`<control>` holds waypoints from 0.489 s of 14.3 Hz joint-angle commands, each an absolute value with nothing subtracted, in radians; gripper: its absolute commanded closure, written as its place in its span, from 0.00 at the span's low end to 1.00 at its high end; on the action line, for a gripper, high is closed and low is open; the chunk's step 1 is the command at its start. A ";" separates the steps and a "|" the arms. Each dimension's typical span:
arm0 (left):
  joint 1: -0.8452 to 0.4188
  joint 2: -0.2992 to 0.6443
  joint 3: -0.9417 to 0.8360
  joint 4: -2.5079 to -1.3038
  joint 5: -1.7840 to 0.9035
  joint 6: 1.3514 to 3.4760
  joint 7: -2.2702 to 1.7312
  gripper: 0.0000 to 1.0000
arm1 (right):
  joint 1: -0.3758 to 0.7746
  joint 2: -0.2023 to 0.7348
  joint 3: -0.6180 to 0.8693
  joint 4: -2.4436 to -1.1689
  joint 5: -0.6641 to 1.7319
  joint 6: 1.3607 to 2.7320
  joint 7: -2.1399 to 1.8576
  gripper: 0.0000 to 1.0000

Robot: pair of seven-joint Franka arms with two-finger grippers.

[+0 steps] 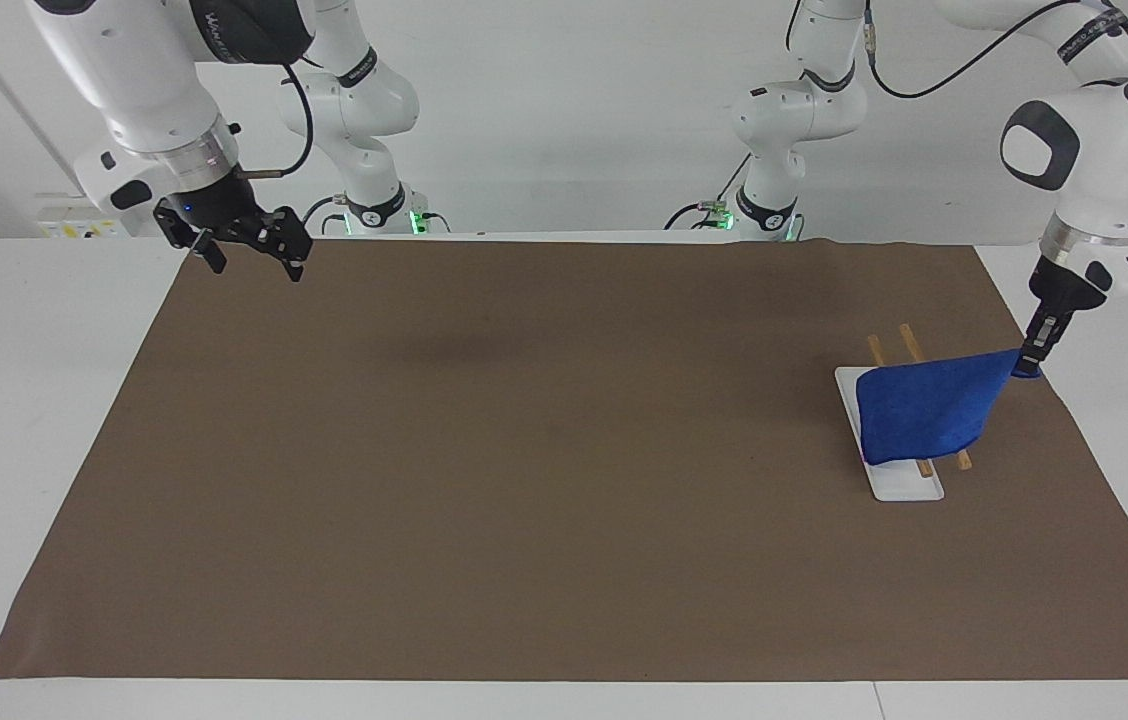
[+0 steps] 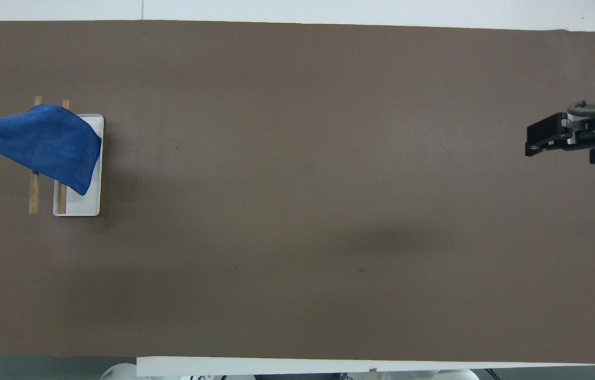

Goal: Right arm passes towel to left arm to hang

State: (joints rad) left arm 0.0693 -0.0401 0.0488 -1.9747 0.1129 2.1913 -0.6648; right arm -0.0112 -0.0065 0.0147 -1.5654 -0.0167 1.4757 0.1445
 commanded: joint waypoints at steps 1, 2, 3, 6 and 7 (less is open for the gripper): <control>0.103 -0.074 0.040 -2.028 0.124 2.229 -0.631 0.99 | -0.089 0.034 0.017 -1.502 -0.014 1.460 0.072 0.00; 0.104 -0.080 0.041 -2.039 0.124 2.227 -0.627 0.98 | -0.109 0.037 0.018 -1.494 -0.014 1.454 0.068 0.00; 0.112 -0.086 0.041 -2.051 0.124 2.230 -0.626 0.98 | -0.117 0.037 0.017 -1.493 -0.014 1.438 0.061 0.00; 0.132 -0.092 0.040 -2.059 0.124 2.224 -0.626 0.84 | -0.140 0.026 0.012 -1.462 -0.012 1.384 -0.035 0.00; 0.132 -0.092 0.040 -2.059 0.123 2.218 -0.627 0.51 | -0.141 0.022 0.012 -1.474 -0.012 1.381 -0.037 0.00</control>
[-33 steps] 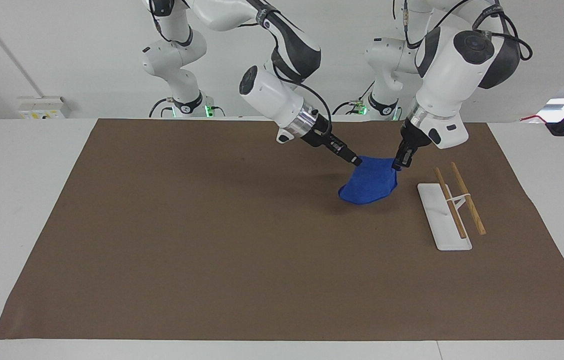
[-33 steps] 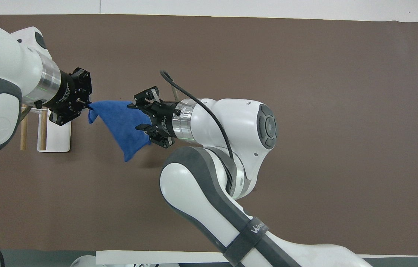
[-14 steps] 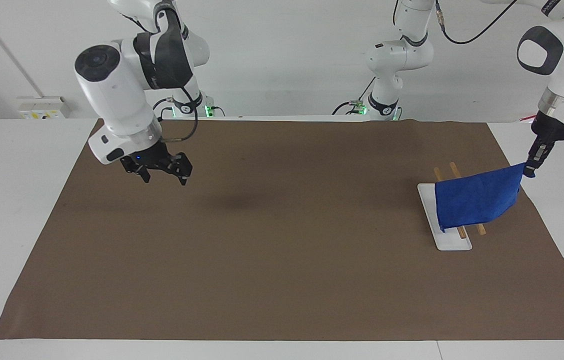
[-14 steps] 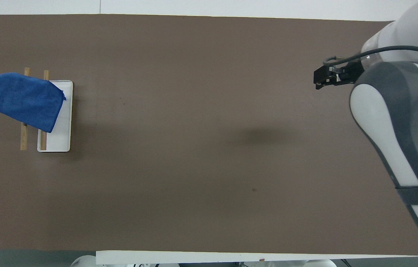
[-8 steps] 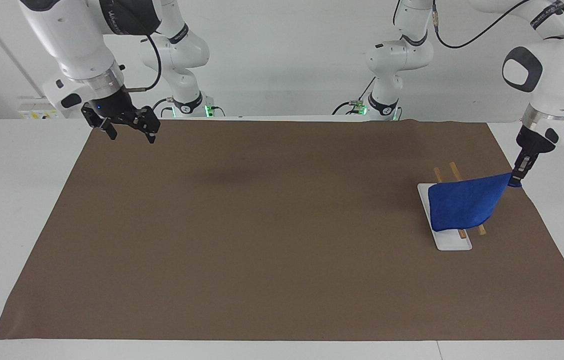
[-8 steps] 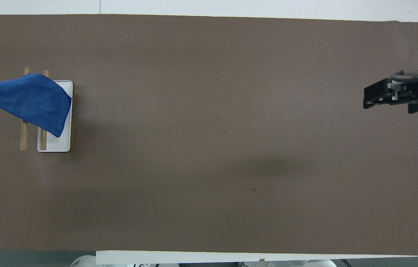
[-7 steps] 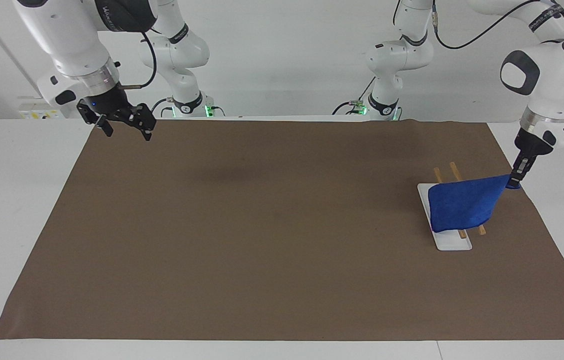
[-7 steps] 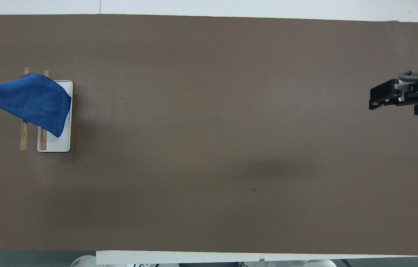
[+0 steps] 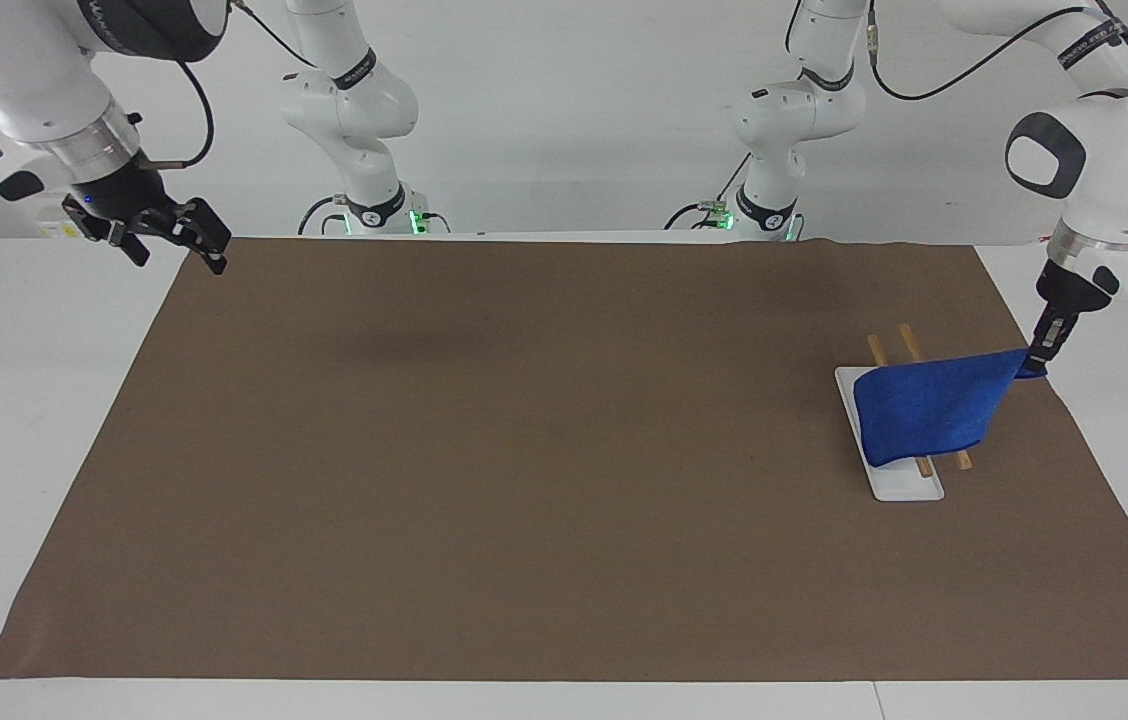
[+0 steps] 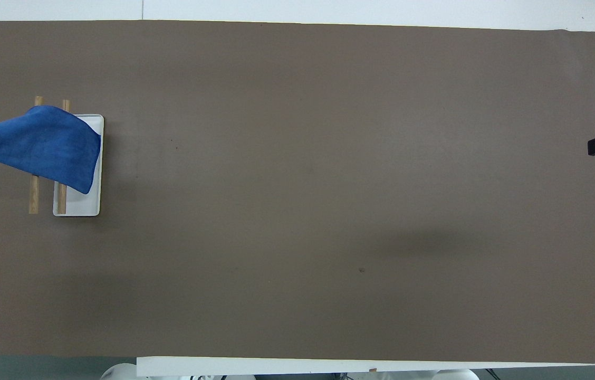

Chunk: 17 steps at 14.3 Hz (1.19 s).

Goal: Right arm passes towel to left arm to hang

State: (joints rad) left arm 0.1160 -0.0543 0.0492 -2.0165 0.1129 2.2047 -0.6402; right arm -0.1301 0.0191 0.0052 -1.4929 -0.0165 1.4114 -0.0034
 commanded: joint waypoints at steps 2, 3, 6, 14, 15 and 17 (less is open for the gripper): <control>0.138 -0.094 0.040 -2.056 0.123 2.191 -0.629 0.07 | -0.141 0.009 0.012 -1.486 -0.012 1.368 -0.035 0.00; 0.138 -0.092 0.040 -2.049 0.123 2.175 -0.629 0.00 | -0.141 0.008 0.011 -1.489 -0.012 1.368 -0.034 0.00; 0.123 -0.081 0.034 -1.976 0.123 2.070 -0.626 0.00 | -0.140 0.003 0.009 -1.500 -0.012 1.368 -0.035 0.00; -0.075 0.003 0.025 -1.591 0.076 1.478 -0.206 0.00 | -0.127 -0.040 -0.009 -1.595 -0.012 1.444 -0.034 0.00; -0.098 0.015 0.025 -1.556 0.039 1.436 -0.201 0.00 | -0.127 -0.040 -0.008 -1.598 -0.012 1.440 -0.037 0.00; -0.116 0.032 0.020 -1.532 0.040 1.408 -0.158 0.00 | -0.127 -0.040 -0.005 -1.598 -0.012 1.439 -0.037 0.00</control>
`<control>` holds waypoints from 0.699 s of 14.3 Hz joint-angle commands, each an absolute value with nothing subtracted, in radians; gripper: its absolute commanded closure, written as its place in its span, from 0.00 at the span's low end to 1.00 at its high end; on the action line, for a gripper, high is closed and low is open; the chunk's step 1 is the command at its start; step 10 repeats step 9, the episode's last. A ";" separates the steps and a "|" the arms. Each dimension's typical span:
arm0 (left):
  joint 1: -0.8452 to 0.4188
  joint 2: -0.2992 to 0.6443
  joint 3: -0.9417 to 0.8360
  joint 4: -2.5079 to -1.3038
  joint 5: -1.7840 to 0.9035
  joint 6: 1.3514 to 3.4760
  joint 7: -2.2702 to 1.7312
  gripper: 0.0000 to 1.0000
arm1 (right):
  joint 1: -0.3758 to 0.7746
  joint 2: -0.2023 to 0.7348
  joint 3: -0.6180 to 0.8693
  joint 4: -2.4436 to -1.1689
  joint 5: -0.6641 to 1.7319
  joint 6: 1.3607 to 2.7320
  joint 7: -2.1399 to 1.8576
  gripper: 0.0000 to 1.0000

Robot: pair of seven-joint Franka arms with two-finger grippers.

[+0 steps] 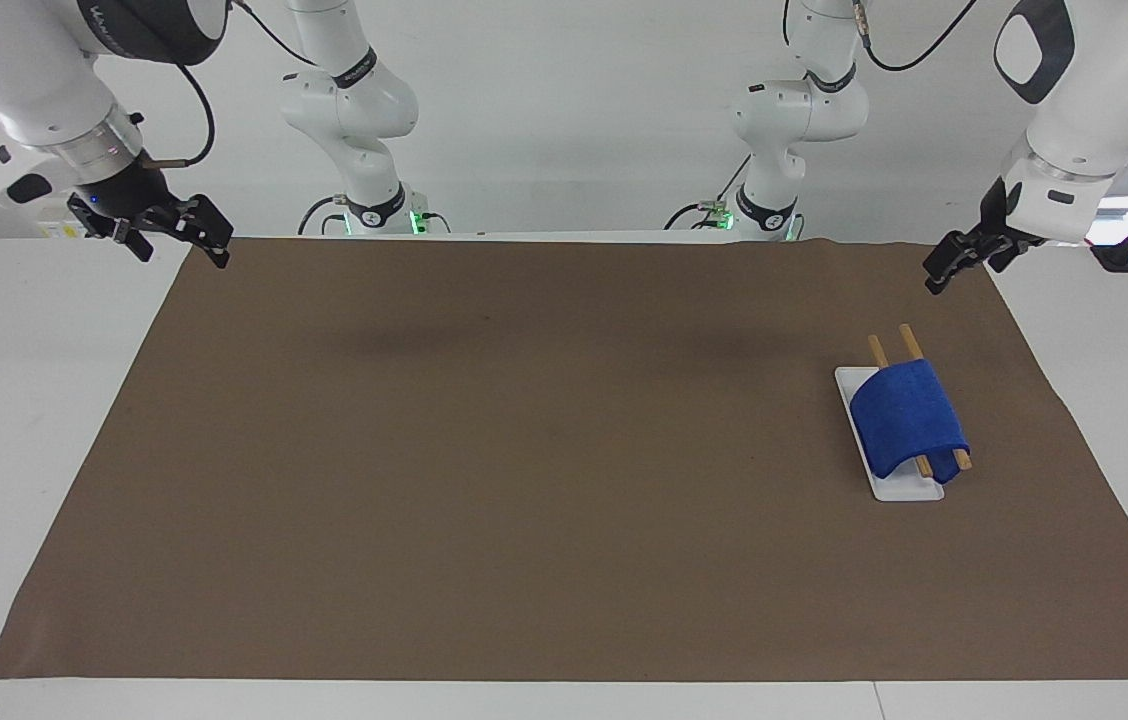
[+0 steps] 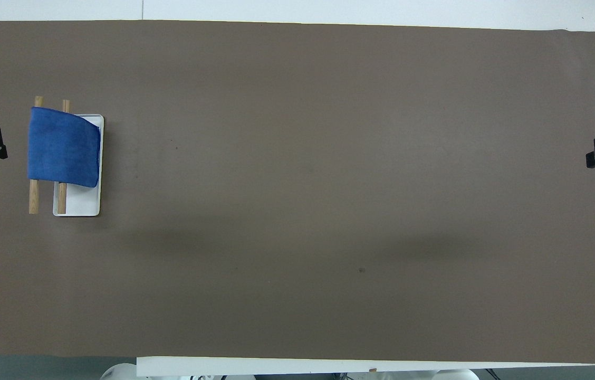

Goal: Right arm passes towel to left arm to hang

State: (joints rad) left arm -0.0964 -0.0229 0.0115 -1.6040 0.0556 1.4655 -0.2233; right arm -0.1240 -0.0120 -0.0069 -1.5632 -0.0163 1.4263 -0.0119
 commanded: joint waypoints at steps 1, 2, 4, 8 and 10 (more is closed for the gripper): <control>-0.120 0.034 0.020 -1.529 0.040 1.405 -0.123 0.00 | -0.127 -0.040 -0.006 -1.598 -0.012 1.439 -0.035 0.00; -0.120 0.034 0.020 -1.529 0.040 1.404 -0.088 0.00 | -0.129 -0.040 -0.006 -1.598 -0.012 1.439 -0.035 0.00; -0.120 0.031 0.021 -1.532 0.040 1.405 -0.054 0.00 | -0.129 -0.040 -0.006 -1.598 -0.012 1.439 -0.035 0.00; -0.115 0.029 0.021 -1.534 0.038 1.411 -0.045 0.00 | -0.129 -0.040 -0.006 -1.598 -0.012 1.439 -0.035 0.00; -0.114 0.029 0.021 -1.534 0.037 1.411 -0.044 0.00 | -0.129 -0.040 -0.006 -1.598 -0.012 1.440 -0.035 0.00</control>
